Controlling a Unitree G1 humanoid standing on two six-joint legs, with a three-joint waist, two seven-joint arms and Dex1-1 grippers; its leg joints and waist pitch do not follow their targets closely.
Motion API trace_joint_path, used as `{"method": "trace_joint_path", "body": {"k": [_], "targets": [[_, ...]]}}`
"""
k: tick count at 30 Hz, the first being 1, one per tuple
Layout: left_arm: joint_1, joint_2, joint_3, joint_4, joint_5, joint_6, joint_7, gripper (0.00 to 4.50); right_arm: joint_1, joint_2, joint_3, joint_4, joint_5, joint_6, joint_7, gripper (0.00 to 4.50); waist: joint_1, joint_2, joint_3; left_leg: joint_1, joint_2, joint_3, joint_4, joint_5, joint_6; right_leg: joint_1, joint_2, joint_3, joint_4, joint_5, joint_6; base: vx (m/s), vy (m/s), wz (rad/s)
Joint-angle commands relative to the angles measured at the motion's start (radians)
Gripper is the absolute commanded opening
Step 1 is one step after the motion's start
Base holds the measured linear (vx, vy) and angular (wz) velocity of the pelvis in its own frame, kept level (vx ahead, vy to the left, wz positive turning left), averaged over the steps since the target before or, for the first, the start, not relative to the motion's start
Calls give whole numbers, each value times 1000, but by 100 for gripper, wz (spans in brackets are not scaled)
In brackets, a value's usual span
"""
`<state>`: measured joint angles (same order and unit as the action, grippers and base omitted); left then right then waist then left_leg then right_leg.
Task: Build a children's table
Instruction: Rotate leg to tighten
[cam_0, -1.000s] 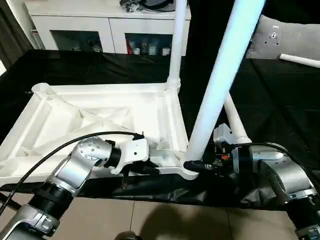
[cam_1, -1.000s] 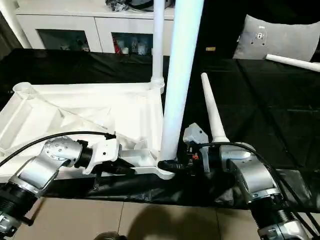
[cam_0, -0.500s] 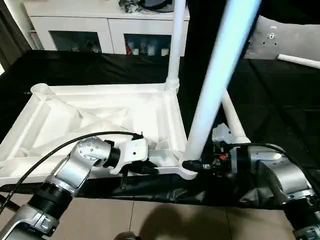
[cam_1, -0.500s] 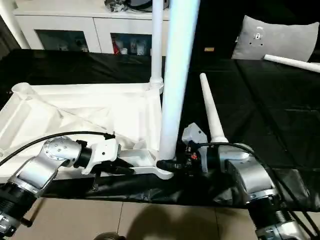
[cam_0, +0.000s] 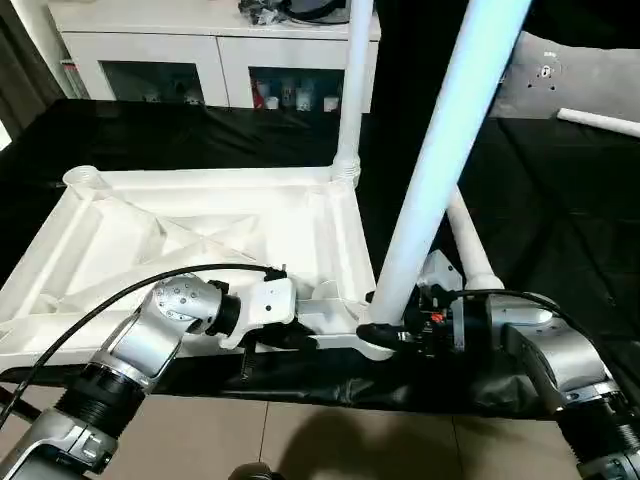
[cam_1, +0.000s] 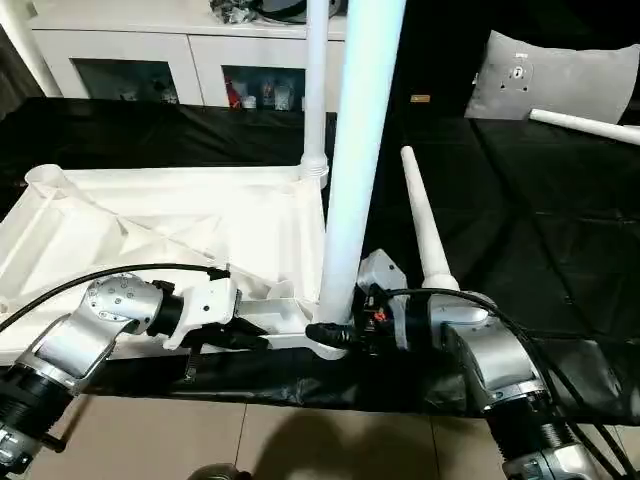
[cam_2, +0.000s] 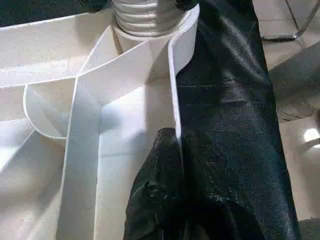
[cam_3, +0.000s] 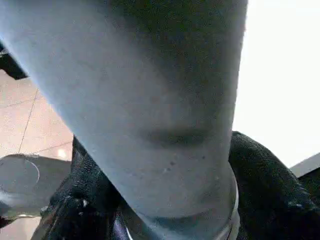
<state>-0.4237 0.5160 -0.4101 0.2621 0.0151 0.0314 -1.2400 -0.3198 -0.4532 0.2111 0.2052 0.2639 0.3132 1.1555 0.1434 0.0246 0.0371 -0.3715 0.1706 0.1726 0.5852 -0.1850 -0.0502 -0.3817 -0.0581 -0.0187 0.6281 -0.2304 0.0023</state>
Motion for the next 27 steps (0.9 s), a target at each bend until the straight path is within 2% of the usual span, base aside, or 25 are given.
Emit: {"method": "trace_joint_path", "body": {"k": [1,12,16,17,18,19,20,21,22,23,24,25,26,27], "targets": [[22,20,-44,21,36,0,-25,0,-2,-1,19,8,-10,-1,12,271,-6,-8,-49,13,58,-17,-68,-184,23,31,-79,36,-76,-88,-217,0,0,0],[37,17,-35,11,22,17,-20,0,28,14,28,-17,-12,2,-13,268,-5,-6,-48,14,59,-18,-69,-190,19,31,-80,37,-77,-94,-214,0,0,0],[65,2,-1,-20,2,81,34,0,47,72,6,-9,-40,-3,-145,268,-10,-3,-45,14,58,-19,-74,-215,8,28,-78,37,-81,-127,-210,0,0,0],[75,-8,13,-40,4,113,71,0,40,112,-15,15,-50,7,-227,268,-12,2,-44,14,58,-20,-75,-229,2,27,-80,38,-82,-145,-208,0,0,0],[83,-14,21,-55,6,135,96,0,36,138,-29,30,-56,15,-282,268,-21,1,-40,14,57,-22,-82,-261,-16,24,-80,37,-85,-197,-204,0,0,0],[102,-45,48,-94,-8,204,156,0,24,200,-59,64,-51,45,-381,268,-32,2,-36,18,54,-24,-85,-313,-33,21,-80,39,-92,-284,-193,0,0,0],[102,-45,48,-94,-8,204,156,0,24,200,-59,64,-51,45,-381,267,-46,0,-33,15,53,-30,-90,-340,-45,24,-84,37,-95,-354,-180,0,0,0],[107,-59,54,-103,-6,223,180,0,17,219,-68,79,-49,47,-407,267,-48,3,-33,15,53,-32,-91,-352,-49,24,-84,37,-99,-389,-167,0,0,0],[121,-104,69,-131,4,273,258,0,-13,282,-94,135,-46,52,-498,267,-56,3,-33,19,57,-33,-92,-375,-57,17,-84,39,-101,-405,-158,0,0,0],[131,-160,76,-150,31,314,350,0,-54,346,-118,210,-48,43,-595,267,-70,2,-30,13,56,-37,-96,-389,-66,19,-85,37,-99,-414,-163,0,0,0],[131,-160,76,-150,31,314,351,0,-54,347,-118,211,-48,43,-596,267,-75,5,-28,13,55,-38,-97,-403,-72,15,-85,36,-100,-436,-162,0,0,0],[133,-215,78,-154,51,337,425,0,-85,388,-136,264,-48,27,-664,267,-78,-2,-32,20,54,-38,-92,-413,-72,12,-86,37,-107,-452,-150,0,0,0],[133,-219,78,-154,52,338,430,0,-87,390,-137,268,-47,26,-669,267,-85,1,-31,20,55,-38,-93,-409,-68,12,-84,39,-108,-426,-155,0,0,0],[132,-241,79,-153,59,343,459,0,-98,406,-146,287,-46,21,-694,267,-84,2,-32,20,54,-36,-93,-409,-66,12,-83,38,-109,-416,-153,0,0,0]]}}
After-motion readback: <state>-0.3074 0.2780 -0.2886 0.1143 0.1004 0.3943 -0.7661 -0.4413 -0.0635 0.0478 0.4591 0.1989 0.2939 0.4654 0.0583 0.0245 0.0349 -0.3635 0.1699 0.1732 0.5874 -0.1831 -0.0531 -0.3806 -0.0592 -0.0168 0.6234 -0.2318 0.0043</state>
